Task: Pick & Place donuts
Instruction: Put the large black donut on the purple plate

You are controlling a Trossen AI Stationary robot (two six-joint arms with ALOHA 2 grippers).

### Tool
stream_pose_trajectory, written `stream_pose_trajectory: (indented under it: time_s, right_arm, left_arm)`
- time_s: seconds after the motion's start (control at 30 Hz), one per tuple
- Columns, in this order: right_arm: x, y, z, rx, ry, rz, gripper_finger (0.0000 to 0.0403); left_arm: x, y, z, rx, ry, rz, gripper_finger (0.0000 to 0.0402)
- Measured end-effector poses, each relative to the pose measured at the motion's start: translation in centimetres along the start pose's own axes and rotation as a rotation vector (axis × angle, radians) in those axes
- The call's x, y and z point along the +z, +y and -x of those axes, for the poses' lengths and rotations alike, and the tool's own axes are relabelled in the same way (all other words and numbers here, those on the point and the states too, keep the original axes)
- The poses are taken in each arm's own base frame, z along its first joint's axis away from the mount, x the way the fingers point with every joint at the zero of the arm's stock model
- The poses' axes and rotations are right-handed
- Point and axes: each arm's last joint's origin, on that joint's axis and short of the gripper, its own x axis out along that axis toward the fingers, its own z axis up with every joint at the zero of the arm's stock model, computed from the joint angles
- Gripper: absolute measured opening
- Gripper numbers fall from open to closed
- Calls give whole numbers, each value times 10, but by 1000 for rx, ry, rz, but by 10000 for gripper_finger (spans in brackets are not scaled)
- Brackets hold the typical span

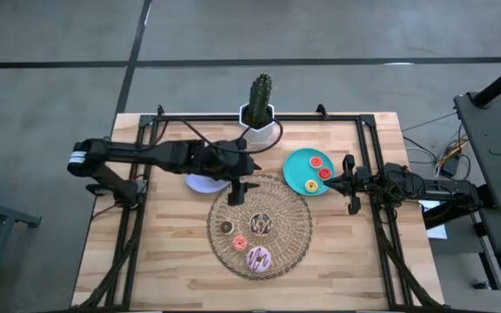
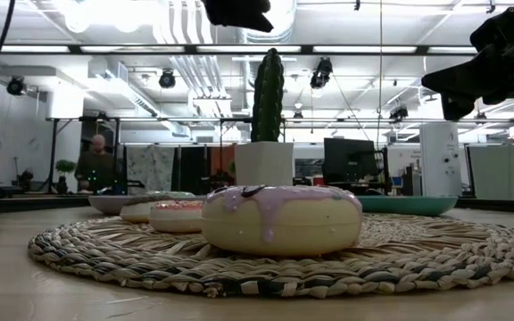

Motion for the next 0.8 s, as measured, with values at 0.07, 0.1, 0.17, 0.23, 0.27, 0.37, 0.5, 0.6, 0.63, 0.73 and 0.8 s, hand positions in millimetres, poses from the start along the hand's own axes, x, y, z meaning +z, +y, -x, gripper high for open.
stream_pose_trajectory:
  time_s: [0.07, 0.1, 0.17, 0.23, 0.27, 0.37, 0.5, 0.6, 0.63, 0.73, 0.8]
  right_arm:
    - [0, 0, 0, -1, 0, 0, 9]
    - [0, 0, 0, -2, 0, 0, 8]
    - [0, 0, 0, -2, 0, 0, 8]
    - [0, 0, 0, -2, 0, 0, 9]
    - [0, 0, 0, -2, 0, 0, 8]
    - [0, 0, 0, -3, 0, 0, 8]
    - [0, 0, 0, -3, 0, 0, 9]
    - [0, 0, 0, -4, 0, 0, 8]
    - [0, 0, 0, -4, 0, 0, 8]
    - [0, 0, 0, -4, 1, 0, 9]
    - [0, 0, 0, -4, 1, 0, 8]
  left_arm:
    - [-4, -2, -6, -6, 34, -6, 213]
    - [-5, -4, -8, -10, 49, -10, 213]
    - [-9, -6, -11, -27, 84, -16, 213]
    - [-11, -8, -14, -32, 101, -19, 213]
    - [-12, -8, -14, -35, 115, -21, 214]
    - [-15, -10, -17, -39, 145, -27, 213]
    - [-8, -13, -16, -56, 180, -65, 213]
    - [0, -13, -15, -62, 211, -81, 213]
    - [2, -12, -16, -63, 220, -85, 213]
    - [5, -13, -21, -65, 252, -95, 213]
    - [5, -13, -26, -69, 263, -100, 213]
